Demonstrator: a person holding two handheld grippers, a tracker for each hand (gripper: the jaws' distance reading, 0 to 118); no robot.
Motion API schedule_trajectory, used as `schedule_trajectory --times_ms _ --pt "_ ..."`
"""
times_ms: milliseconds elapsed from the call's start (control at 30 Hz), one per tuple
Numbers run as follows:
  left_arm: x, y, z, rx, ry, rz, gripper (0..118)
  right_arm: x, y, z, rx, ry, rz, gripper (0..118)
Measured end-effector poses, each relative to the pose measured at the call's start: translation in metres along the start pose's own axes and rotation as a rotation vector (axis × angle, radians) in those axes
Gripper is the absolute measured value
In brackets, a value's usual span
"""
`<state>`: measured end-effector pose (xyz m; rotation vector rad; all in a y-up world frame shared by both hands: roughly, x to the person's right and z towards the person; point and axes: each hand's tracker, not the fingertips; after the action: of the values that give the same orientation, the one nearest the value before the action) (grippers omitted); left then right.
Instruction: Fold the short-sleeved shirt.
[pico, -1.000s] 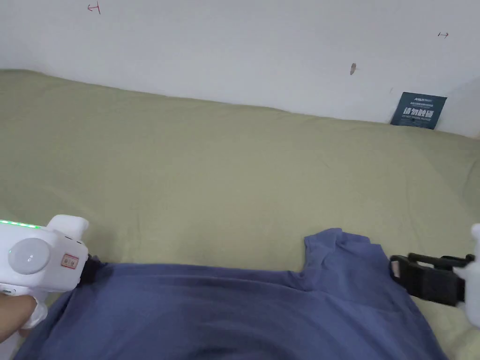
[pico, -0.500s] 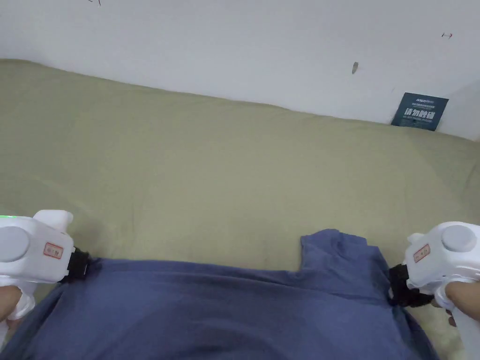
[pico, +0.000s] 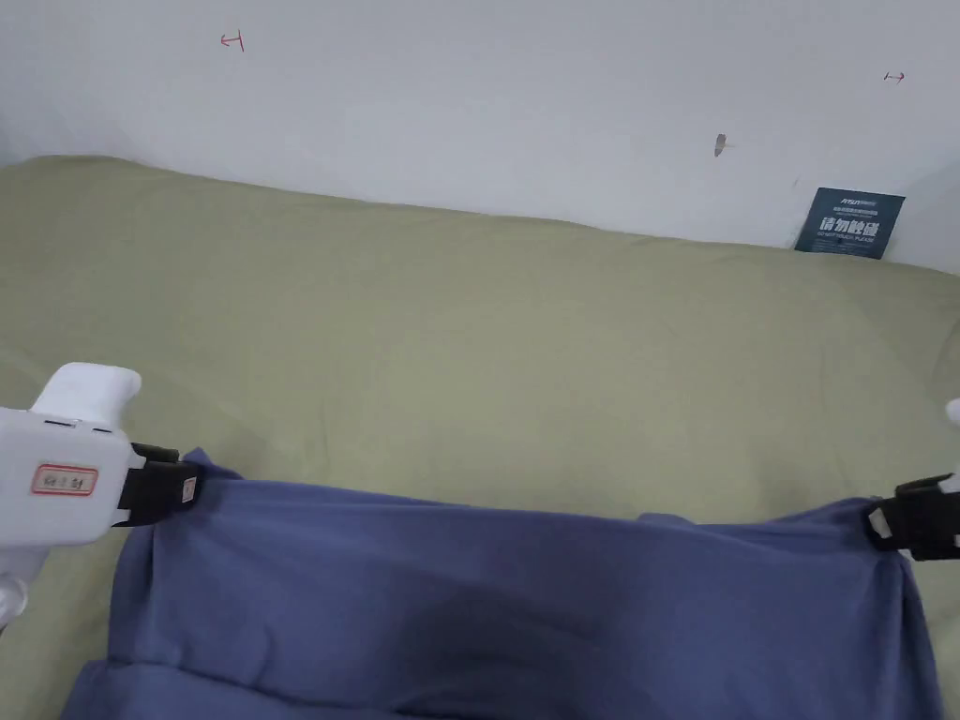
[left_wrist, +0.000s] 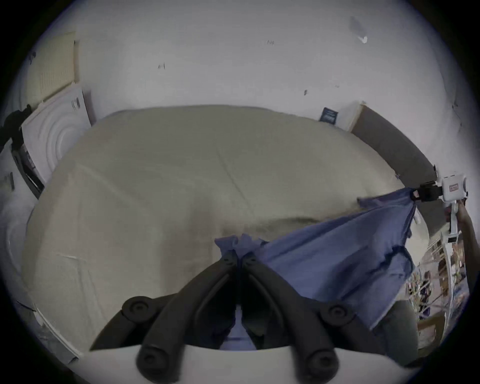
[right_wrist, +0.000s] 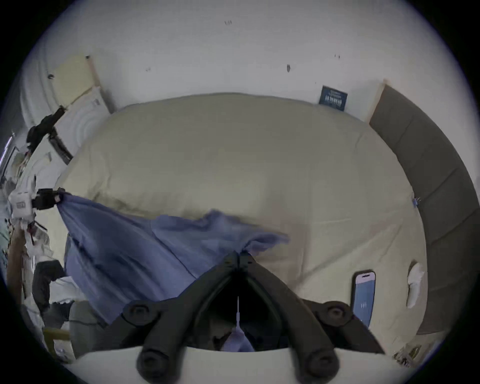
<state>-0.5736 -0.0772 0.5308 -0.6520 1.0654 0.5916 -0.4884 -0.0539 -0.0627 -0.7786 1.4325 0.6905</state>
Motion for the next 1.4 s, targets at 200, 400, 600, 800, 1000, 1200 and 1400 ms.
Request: schedule_trajectory --times_ms 200,400,600,800,1000,1200,1400 --pt "-0.016 -0.068 0.05 0.027 -0.018 0.034 2 0.001 -0.085 0.047 0.01 0.027 -0.048 0" --pt "-0.011 -0.161 0.055 -0.046 -0.025 0.03 2 -0.019 -0.181 0.059 -0.019 0.069 -0.058 0" --pt "-0.017 -0.218 0.034 -0.107 -0.032 0.136 3 -0.006 -0.239 0.035 -0.059 0.032 -0.163 0" --pt "-0.037 -0.235 0.036 -0.032 -0.053 0.249 34 -0.001 -0.243 0.027 -0.064 -0.02 -0.225 18" --pt "-0.055 -0.218 0.092 0.136 -0.009 0.389 96 0.003 -0.23 0.087 0.06 -0.099 -0.246 78" --pt "0.026 -0.138 0.143 0.457 0.009 0.202 96 -0.059 -0.175 0.15 0.495 -0.14 -0.074 81" --pt "0.13 -0.107 0.132 0.586 0.2 -0.006 80 -0.135 -0.171 0.152 0.808 -0.32 -0.014 59"
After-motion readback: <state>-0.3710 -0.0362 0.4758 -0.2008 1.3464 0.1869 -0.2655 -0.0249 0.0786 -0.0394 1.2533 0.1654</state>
